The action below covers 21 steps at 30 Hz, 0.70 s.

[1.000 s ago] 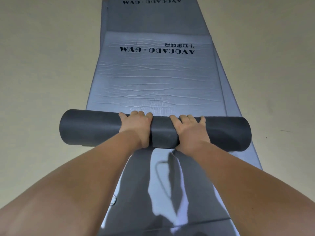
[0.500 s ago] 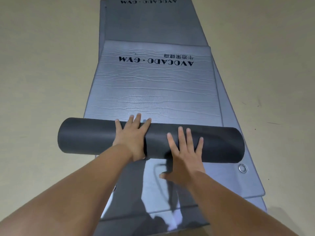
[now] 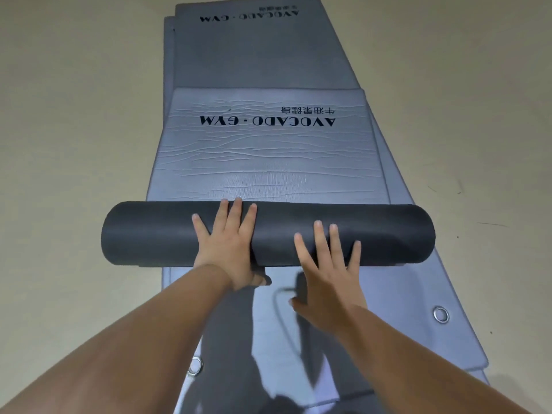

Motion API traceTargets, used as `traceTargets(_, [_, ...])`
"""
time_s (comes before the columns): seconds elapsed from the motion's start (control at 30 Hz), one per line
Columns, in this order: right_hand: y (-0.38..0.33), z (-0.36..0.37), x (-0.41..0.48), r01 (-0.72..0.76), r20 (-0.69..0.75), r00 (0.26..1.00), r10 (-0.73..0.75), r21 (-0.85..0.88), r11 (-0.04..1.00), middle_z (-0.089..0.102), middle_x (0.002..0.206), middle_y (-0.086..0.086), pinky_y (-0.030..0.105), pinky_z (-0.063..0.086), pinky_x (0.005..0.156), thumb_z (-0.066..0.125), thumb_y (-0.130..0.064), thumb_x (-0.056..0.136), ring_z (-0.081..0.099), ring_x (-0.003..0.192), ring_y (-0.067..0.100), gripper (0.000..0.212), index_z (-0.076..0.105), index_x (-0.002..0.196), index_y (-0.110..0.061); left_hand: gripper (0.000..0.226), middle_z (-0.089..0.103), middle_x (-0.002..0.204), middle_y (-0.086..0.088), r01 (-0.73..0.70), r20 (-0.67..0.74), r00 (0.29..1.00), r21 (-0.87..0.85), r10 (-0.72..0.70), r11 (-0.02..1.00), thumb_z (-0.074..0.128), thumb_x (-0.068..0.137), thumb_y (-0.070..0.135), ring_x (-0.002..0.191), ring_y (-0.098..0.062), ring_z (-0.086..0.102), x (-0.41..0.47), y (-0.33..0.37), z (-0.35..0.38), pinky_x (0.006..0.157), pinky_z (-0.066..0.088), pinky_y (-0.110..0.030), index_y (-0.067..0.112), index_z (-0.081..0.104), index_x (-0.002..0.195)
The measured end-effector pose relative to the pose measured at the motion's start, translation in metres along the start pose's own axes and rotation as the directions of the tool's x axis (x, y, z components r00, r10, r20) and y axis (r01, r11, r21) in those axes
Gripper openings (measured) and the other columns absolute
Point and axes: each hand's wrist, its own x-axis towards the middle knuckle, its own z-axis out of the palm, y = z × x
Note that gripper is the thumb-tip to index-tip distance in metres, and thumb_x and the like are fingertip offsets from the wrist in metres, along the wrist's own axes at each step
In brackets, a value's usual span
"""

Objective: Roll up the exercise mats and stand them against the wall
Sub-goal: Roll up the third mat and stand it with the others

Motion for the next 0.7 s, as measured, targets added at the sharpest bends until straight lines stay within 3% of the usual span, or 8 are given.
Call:
traceTargets(0.1, [0.009,-0.005,0.028,-0.009,0.064,0.998,0.012,-0.032,0.999,-0.033,0.166,0.012,0.075,-0.012,0.114,0.083,-0.071,0.063,-0.029,0.154,0.040,0.147,-0.021,0.160,-0.030,0.152,-0.020,0.168,-0.003,0.027,0.046,0.999,-0.030,-0.026,0.999,0.065,0.049,0.093,0.154,-0.030,-0.021,0.026,-0.002,-0.023,0.114,-0.004,-0.074,0.028,-0.019,0.158])
traceTargets(0.23, [0.016,-0.025,0.078,-0.037,0.102,0.994,0.049,-0.118,0.992,-0.031,0.167,0.013,0.075,-0.014,0.115,0.078,-0.077,0.065,-0.029,0.154,0.039,0.151,-0.037,0.153,-0.032,0.138,-0.024,0.166,-0.010,-0.014,-0.089,0.996,0.047,0.018,0.999,0.066,0.065,0.080,0.153,-0.036,-0.021,0.033,0.007,-0.026,0.114,-0.003,-0.075,0.026,-0.022,0.157])
traceTargets(0.3, [0.021,-0.031,0.100,-0.046,0.097,0.993,0.065,-0.186,0.981,-0.023,0.169,0.013,0.076,-0.010,0.116,0.080,-0.071,0.069,-0.020,0.156,0.039,0.149,-0.037,0.153,-0.032,0.130,-0.025,0.165,-0.010,-0.020,-0.105,0.994,0.064,0.027,0.998,0.071,0.075,0.058,0.152,-0.035,-0.022,0.033,0.009,-0.020,0.116,-0.004,-0.072,0.026,-0.026,0.155])
traceTargets(0.37, [0.024,-0.033,0.117,-0.050,0.079,0.994,0.070,-0.233,0.971,-0.013,0.172,0.013,0.076,-0.005,0.117,0.080,-0.053,0.077,-0.011,0.158,0.038,0.139,-0.034,0.154,-0.033,0.120,-0.024,0.166,-0.010,-0.005,-0.111,0.994,0.061,0.012,0.998,0.068,0.081,0.026,0.153,-0.034,-0.021,0.043,0.006,-0.020,0.118,-0.003,-0.069,0.028,-0.026,0.155])
traceTargets(0.43, [0.028,-0.038,0.130,-0.048,0.087,0.994,0.068,-0.215,0.975,-0.003,0.172,0.011,0.073,-0.002,0.119,0.081,-0.042,0.079,-0.003,0.159,0.035,0.132,-0.026,0.157,-0.036,0.114,-0.017,0.167,-0.009,0.000,-0.124,0.992,0.066,0.008,0.998,0.064,0.083,0.012,0.154,-0.033,-0.016,0.057,0.003,-0.025,0.119,-0.003,-0.069,0.030,-0.021,0.157])
traceTargets(0.7, [0.028,-0.056,0.127,-0.013,0.121,0.992,0.030,-0.140,0.990,0.026,0.163,0.004,0.069,0.007,0.122,0.084,-0.041,0.075,0.020,0.153,0.027,0.122,0.000,0.162,-0.039,0.111,0.026,0.156,-0.010,-0.027,-0.118,0.992,0.107,0.040,0.994,0.079,0.073,0.027,0.147,-0.032,0.021,0.063,-0.001,-0.039,0.114,0.018,-0.070,0.031,0.006,0.157])
